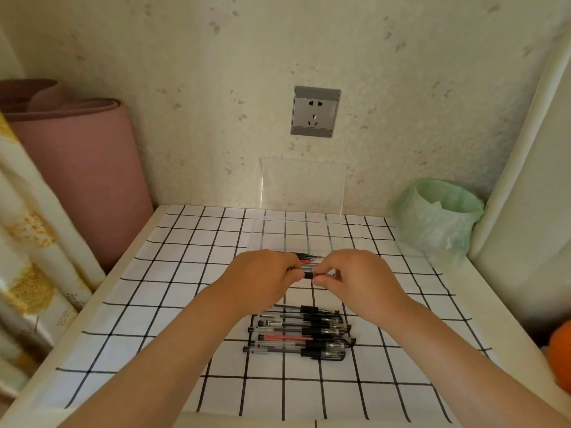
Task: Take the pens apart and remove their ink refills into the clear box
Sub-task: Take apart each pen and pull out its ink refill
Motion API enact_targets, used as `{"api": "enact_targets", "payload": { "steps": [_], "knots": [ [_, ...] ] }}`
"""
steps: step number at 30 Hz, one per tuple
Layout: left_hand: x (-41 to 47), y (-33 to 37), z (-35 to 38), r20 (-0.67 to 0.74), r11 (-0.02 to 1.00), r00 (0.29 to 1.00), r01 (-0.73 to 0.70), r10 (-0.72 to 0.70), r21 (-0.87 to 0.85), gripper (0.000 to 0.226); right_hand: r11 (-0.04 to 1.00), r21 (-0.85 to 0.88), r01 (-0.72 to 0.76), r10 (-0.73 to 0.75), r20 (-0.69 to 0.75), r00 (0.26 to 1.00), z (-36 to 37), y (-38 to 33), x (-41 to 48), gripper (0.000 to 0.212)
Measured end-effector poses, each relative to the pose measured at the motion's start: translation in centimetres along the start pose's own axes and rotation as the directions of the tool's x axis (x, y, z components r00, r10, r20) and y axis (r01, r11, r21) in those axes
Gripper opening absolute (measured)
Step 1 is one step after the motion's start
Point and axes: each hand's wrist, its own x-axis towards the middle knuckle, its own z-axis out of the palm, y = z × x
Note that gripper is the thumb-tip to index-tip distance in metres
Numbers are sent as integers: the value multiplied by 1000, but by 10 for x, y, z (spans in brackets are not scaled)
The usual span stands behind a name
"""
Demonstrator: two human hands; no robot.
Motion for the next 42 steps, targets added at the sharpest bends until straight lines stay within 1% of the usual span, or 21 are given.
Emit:
{"api": "enact_targets", "payload": {
  "steps": [2, 4, 6, 8, 9, 11, 14, 16, 19, 22, 25, 28, 30, 33, 35, 39, 41, 42],
  "knots": [
    [1, 2, 2, 20, 1000, 1000, -1, 1, 23, 33, 998, 31, -52, 52, -2, 999, 0, 0, 0, 7],
    [2, 3, 3, 34, 1000, 999, 4, -5, 25, 36, 997, 37, -68, 67, 16, 998, 0, -1, 0, 15],
    [2, 4, 4, 24, 1000, 1000, 9, -10, 25, 37, 997, 50, -50, 48, 40, 998, 2, 1, -1, 18],
    [1, 2, 4, -9, 1000, 1000, 2, -1, 19, 32, 995, 98, -6, -1, 73, 997, 4, 2, -2, 25],
    [0, 1, 3, -26, 1000, 1000, -7, 8, 14, 28, 995, 103, 18, -28, 94, 995, 5, 3, -2, 25],
    [-2, 0, 1, -44, 999, 999, -27, 28, 23, 23, 997, 54, 47, -53, 115, 992, 5, 3, -3, 21],
    [-2, 0, 1, -36, 999, 999, -38, 38, 19, 22, 1000, -5, 28, -28, 49, 998, 5, 2, -2, 18],
    [-2, 1, 1, -10, 999, 999, -39, 39, 9, 27, 1000, -28, 7, -7, 6, 1000, 5, 2, 0, 16],
    [-1, 0, 1, 25, 1000, 999, -20, 19, 22, 35, 1000, -7, 0, 0, 35, 999, 5, 1, -1, 21],
    [0, -2, 2, 32, 1000, 999, -10, 9, 12, 35, 999, 43, 16, -19, 67, 998, 4, 1, -2, 23],
    [-2, -2, 1, 3, 998, 999, -34, 34, -45, 27, 998, 68, -1, -2, 41, 999, 3, 1, -3, 18],
    [-3, -2, 1, -30, 996, 996, -83, 83, -27, 18, 995, 101, -26, 27, -11, 1000, 3, -1, -3, 9],
    [-3, -3, 1, -27, 996, 996, -86, 85, -38, 15, 994, 109, -12, 18, -49, 999, 5, -2, -3, 8],
    [0, -4, 3, 23, 997, 998, -55, 56, -56, 31, 994, 107, 8, 0, -76, 997, 7, -2, -4, 9],
    [0, -3, 5, 24, 997, 999, -45, 47, -62, 33, 994, 110, 8, 0, -77, 997, 7, -2, -5, 8],
    [-4, -3, 4, -44, 993, 994, -98, 95, -62, 22, 992, 125, 15, -6, -73, 997, 8, -2, -6, 8],
    [-5, -6, 3, -44, 994, 995, -96, 94, -59, 15, 992, 126, 22, -13, -75, 997, 9, -2, -7, 8],
    [-4, -7, 2, -30, 994, 996, -82, 80, -76, 15, 992, 122, 25, -16, -76, 997, 9, -2, -7, 8]
  ]
}}
